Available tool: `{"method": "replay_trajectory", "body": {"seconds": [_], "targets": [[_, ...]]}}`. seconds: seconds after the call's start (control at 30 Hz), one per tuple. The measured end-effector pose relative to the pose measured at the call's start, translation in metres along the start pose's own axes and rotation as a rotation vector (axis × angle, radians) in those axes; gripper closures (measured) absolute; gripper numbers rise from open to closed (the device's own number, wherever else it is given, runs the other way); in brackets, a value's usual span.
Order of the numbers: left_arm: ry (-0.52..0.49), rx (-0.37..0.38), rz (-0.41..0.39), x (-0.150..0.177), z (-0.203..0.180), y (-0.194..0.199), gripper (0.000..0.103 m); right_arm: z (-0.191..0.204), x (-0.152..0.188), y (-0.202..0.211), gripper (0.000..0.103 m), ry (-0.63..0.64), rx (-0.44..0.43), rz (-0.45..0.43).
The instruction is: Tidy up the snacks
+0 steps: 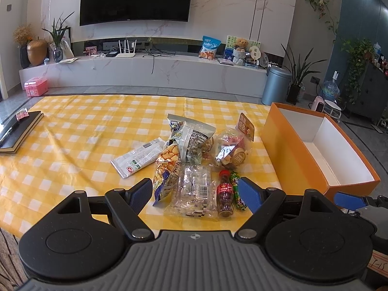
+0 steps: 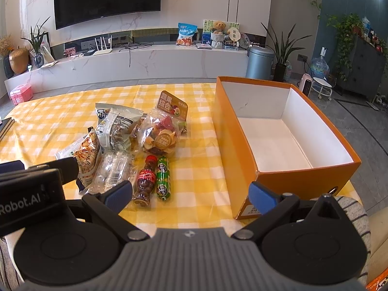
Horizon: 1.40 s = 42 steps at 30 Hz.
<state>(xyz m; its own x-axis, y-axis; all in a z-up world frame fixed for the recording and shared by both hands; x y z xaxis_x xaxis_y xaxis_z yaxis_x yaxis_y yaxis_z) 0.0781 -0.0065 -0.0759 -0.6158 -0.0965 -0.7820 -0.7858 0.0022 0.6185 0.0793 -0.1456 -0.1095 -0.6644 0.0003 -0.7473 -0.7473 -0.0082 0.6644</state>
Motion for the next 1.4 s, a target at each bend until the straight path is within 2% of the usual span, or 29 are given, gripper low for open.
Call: {"method": "replay_trajectory", "body": {"seconds": [0.47,0.7,0.87,1.07,1.23,1.4], "targets": [[0.005,-0.002,0.010,0.004,0.006,-0.004,0.009,0.003,0.001,-0.004,0.003,0.008,-0.002,0.010],[0.012,-0.005,-0.046,0.002,0.013,-0.008,0.009,0.009,-0.003,-0.005,0.003,0.036,0.018,-0.042],[0.018,0.050,-0.102,0.000,0.023,-0.013,0.009,0.015,-0.007,-0.015,0.003,0.043,-0.008,-0.090],[0.069,0.020,-0.024,0.004,0.058,-0.039,0.009,0.028,-0.006,-0.038,0.003,0.012,-0.089,-0.079],[0.135,-0.012,0.010,0.012,0.084,-0.053,0.009,0.033,-0.006,-0.075,0.003,-0.040,-0.075,-0.051],[0.149,-0.009,0.046,0.021,0.087,-0.063,0.010,0.039,-0.011,-0.113,0.003,-0.068,-0.033,-0.005]]}}
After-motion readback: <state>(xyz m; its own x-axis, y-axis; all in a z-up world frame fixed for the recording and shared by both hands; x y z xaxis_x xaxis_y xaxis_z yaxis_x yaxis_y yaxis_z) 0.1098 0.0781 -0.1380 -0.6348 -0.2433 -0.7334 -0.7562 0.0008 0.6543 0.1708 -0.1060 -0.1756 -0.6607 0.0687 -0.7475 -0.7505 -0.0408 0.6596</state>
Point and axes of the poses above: each gripper's, at about its wrist camera, not at the fingertips, and y roughly against the way its jaws point, z to its left, x to its underside, the point moved 10 cm from there along -y, roughly the way its jaws point, and after that the axes turned 2 degrees about -x, right-handed, at the moved point
